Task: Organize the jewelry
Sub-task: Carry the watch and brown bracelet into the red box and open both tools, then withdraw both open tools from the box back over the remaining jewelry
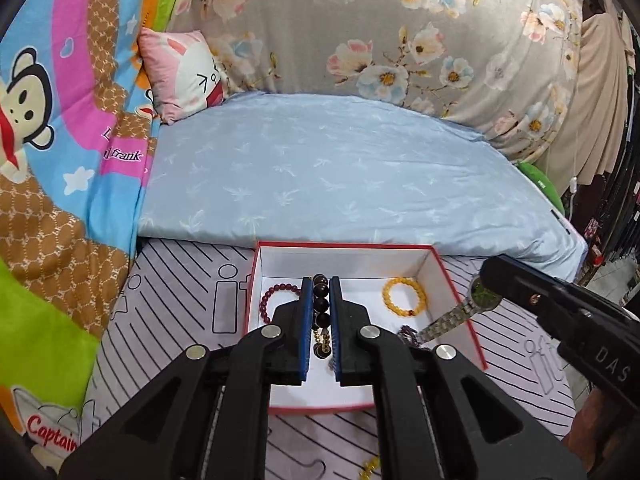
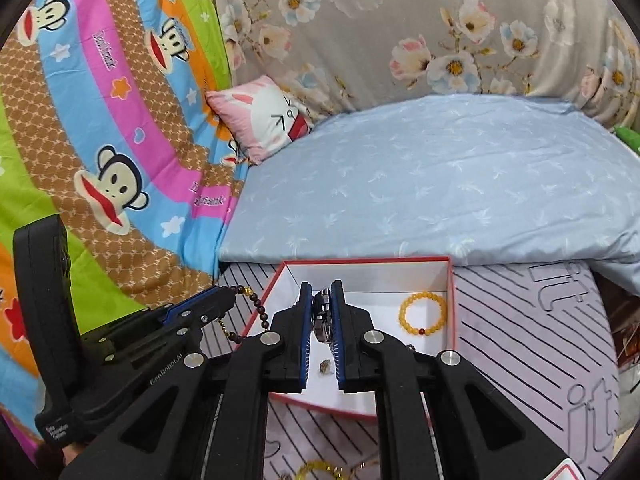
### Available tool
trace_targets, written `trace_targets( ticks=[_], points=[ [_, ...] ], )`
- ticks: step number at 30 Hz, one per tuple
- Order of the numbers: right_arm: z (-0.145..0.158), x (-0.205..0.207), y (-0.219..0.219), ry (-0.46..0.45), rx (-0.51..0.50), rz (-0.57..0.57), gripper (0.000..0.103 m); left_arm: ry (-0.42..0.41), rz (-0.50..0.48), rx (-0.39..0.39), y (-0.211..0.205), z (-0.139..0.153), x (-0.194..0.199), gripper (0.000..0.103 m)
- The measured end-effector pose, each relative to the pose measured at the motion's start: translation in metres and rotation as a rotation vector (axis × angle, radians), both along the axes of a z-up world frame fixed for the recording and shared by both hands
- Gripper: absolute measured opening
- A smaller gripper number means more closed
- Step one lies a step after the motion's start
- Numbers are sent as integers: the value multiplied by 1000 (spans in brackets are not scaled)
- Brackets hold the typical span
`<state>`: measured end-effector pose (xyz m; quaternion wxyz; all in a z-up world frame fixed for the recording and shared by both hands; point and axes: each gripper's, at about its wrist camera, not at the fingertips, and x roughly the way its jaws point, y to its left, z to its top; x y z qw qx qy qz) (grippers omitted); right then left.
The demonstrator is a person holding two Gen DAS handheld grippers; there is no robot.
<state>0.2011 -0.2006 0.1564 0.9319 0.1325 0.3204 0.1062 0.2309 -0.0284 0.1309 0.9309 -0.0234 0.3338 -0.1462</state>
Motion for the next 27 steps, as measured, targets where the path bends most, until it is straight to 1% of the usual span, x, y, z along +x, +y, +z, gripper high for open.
trace_targets(
  ticks=[3, 8, 9, 11, 12, 13, 14, 16, 20, 24, 27],
  points=[
    [-23, 24, 2, 50, 9, -5, 10, 26, 0, 17, -4, -18, 18, 8],
    [-56, 46, 5, 117, 4, -6, 10, 75, 3, 32, -9, -45, 38, 8],
    [-60, 47, 6, 125, 1, -7, 10, 84, 5, 32, -9, -48, 41, 11],
    [-63, 45, 3, 117, -5, -22, 14, 91, 8, 30, -9, -53, 42, 23],
    [-63, 43, 2, 112, -12, -30, 18, 87, 18, 33, -8, -53, 42, 34],
    [-62, 40, 0, 107, -14, -40, 21, 79, 29, 35, -7, -53, 41, 43],
    [-60, 38, -3, 101, -12, -44, 22, 70, 40, 34, -5, -52, 38, 45],
    [-55, 29, -7, 87, -7, -51, 22, 62, 47, 26, -1, -48, 34, 46],
    [-46, 3, -11, 60, -30, -60, 22, 47, 56, 15, 6, -38, 18, 46],
    [-44, -33, -12, 57, -45, -61, 22, 30, 59, 11, 13, -29, -10, 47],
    [-48, -62, -11, 64, -64, -63, 22, 31, 54, 16, 15, -28, -35, 48]
  ],
)
